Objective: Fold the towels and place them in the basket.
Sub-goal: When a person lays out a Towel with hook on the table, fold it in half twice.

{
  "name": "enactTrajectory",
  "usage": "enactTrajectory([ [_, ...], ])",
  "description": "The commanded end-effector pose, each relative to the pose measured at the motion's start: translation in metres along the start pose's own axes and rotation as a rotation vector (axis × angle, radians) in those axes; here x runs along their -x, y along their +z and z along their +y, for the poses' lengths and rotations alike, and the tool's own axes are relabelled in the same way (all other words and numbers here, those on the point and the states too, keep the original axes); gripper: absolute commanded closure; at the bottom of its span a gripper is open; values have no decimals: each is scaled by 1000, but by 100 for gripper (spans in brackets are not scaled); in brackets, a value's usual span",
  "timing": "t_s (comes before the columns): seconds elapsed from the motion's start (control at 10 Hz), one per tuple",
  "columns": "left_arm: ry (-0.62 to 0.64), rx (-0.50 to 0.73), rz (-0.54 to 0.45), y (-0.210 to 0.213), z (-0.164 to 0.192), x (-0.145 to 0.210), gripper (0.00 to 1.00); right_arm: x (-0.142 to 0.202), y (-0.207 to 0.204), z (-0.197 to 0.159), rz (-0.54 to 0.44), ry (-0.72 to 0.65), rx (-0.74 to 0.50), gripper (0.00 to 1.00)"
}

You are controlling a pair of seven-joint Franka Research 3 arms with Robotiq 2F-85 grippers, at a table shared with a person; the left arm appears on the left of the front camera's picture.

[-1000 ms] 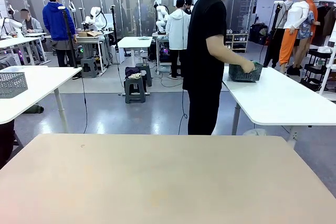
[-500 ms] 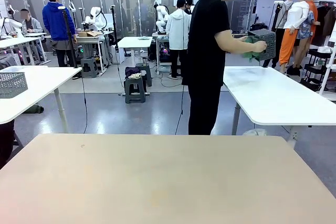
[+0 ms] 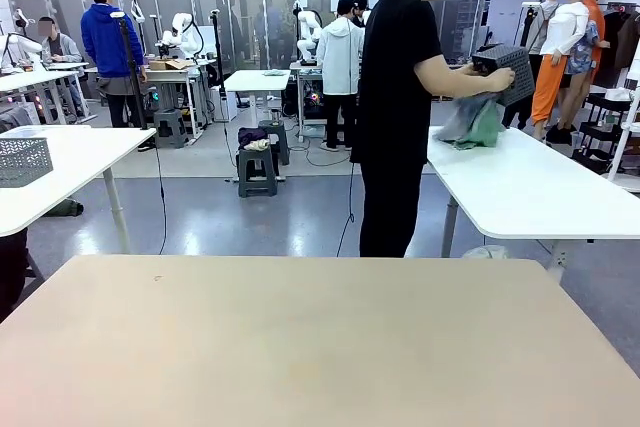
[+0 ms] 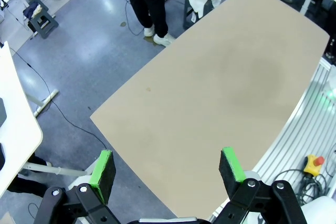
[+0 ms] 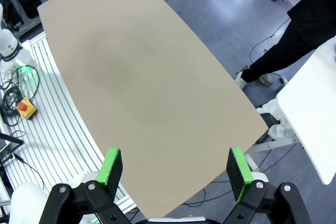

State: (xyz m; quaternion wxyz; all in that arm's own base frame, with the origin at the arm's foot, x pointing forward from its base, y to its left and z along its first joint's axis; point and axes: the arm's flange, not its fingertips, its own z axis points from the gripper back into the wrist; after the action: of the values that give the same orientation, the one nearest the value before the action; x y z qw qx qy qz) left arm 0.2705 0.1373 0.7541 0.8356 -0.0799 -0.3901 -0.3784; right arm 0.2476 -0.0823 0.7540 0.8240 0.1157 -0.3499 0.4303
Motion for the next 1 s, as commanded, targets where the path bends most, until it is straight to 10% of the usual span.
enactTrajectory([
  [0.0, -58, 20, -21, 1, -1, -2, 0, 1, -2, 1, -8, 13, -8, 0],
  [0.9, -128, 53, 35, -3, -4, -6, 0, 1, -2, 1, -8, 13, -8, 0],
])
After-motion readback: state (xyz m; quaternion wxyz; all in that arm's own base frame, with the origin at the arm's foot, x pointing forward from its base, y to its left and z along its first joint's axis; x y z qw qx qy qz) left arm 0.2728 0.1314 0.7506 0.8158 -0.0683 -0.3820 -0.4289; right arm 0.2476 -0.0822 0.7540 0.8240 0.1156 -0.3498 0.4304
